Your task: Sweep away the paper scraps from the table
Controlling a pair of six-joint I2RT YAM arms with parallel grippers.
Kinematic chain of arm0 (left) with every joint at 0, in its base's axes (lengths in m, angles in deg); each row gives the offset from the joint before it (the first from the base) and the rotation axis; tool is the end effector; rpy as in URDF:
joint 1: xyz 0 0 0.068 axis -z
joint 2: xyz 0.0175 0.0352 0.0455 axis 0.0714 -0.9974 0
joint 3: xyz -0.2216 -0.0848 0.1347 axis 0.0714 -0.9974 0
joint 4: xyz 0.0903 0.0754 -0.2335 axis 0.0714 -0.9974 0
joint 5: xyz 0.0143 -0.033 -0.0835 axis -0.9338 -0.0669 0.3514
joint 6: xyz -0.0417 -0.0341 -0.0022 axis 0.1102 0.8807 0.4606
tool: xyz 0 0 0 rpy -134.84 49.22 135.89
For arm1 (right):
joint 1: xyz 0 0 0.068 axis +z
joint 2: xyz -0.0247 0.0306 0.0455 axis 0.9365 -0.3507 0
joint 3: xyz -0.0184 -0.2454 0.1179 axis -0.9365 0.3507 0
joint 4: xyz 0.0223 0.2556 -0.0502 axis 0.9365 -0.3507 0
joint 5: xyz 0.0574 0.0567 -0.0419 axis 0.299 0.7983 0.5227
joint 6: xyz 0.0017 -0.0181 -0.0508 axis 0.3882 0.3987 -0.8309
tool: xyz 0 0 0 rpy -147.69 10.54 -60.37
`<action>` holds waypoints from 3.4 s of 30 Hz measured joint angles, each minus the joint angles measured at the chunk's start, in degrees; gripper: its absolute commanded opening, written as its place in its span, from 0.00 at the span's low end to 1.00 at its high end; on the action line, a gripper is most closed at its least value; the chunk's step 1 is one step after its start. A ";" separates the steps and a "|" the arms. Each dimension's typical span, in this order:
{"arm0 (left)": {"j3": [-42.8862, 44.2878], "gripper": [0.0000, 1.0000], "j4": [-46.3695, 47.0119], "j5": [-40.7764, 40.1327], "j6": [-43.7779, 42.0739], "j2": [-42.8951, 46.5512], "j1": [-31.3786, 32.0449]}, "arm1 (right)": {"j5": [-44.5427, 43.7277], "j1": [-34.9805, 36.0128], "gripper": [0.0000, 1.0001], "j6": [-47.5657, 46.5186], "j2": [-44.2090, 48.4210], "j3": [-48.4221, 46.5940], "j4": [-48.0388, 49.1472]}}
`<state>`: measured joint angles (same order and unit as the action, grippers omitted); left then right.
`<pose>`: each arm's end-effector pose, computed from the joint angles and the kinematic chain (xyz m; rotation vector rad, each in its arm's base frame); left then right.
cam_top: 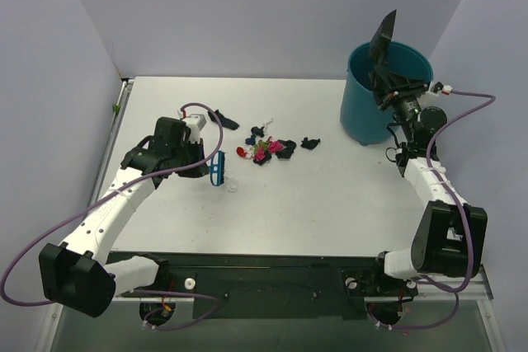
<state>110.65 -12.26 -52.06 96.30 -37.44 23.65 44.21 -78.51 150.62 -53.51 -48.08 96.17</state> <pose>0.2276 -0.0865 0.2992 0.1778 2.4681 -0.4410 0.3030 -0.0295 0.3560 0.5830 1.1186 1.6739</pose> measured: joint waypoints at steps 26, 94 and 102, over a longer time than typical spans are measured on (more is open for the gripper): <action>-0.31 0.00 0.02 0.79 0.02 -0.07 0.00 | -2.75 7.85 0.00 -35.28 9.25 -12.15 -39.41; 35.23 0.00 13.94 -1.62 58.80 -50.84 -11.67 | -31.98 42.14 0.00 -74.53 25.97 13.29 -63.10; 23.74 0.00 3.37 -7.96 61.64 -36.57 -2.05 | -31.98 42.14 0.00 -74.40 26.16 13.31 -63.08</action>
<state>134.39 -8.90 -60.02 157.94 -74.01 21.59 12.24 -36.37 76.22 -27.35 -34.77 33.09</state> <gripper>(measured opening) 0.150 0.227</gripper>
